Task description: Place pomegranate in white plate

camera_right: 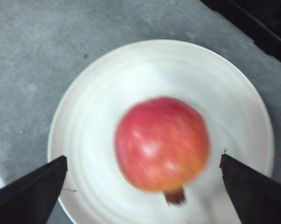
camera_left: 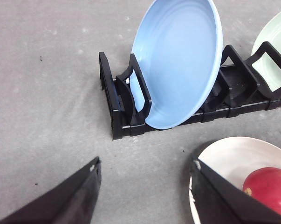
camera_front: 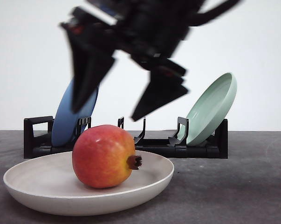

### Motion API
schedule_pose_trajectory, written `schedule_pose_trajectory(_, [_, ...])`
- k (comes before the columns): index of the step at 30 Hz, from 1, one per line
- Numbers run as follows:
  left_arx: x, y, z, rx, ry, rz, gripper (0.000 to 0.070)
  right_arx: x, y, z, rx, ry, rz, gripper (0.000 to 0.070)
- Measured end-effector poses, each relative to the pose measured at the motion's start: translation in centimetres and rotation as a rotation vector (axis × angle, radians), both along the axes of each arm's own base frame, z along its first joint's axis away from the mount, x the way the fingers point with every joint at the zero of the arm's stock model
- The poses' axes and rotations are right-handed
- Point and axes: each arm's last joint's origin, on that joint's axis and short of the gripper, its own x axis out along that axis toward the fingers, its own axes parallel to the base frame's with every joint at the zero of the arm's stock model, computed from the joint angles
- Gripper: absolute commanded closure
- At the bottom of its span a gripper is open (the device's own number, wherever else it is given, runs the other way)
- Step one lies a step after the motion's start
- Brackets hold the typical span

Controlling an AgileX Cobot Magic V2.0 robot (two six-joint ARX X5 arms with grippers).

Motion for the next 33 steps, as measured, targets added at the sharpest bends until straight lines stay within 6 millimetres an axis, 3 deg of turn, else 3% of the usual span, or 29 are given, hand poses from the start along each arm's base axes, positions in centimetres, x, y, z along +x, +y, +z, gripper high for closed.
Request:
schedule_pose_trajectory(10, [-0.1,0.0,-0.2,0.003,0.019,0.0,0.0347,-1.4,-9.3,0.6,0.058,-0.036,-0.189,0.0084])
schedule_pose_trajectory(18, [-0.1,0.0,-0.2,-0.001,0.02,0.003,0.0347,-0.6,-15.0,1.5,0.088,-0.044,-0.34,0.0085])
schedule_pose_trajectory(25, [-0.1,0.0,-0.2,-0.003,0.021,0.004,0.0346,0.9,-18.5,1.8,0.151,-0.057,-0.44,0.0084])
schedule_pose_trajectory(31, [-0.1,0.0,-0.2,-0.024,0.028,0.017,0.0349,1.1,-18.9,1.9,0.175,-0.072,-0.438,0.0087])
schedule_pose_trajectory(32, [-0.1,0.0,-0.2,-0.025,0.028,0.018,0.0398,1.1,-18.9,1.9,0.175,-0.072,-0.438,0.0157])
schedule_pose_trajectory(33, [-0.1,0.0,-0.2,-0.026,0.028,0.018,0.0483,1.1,-18.9,1.9,0.175,-0.071,-0.439,0.028])
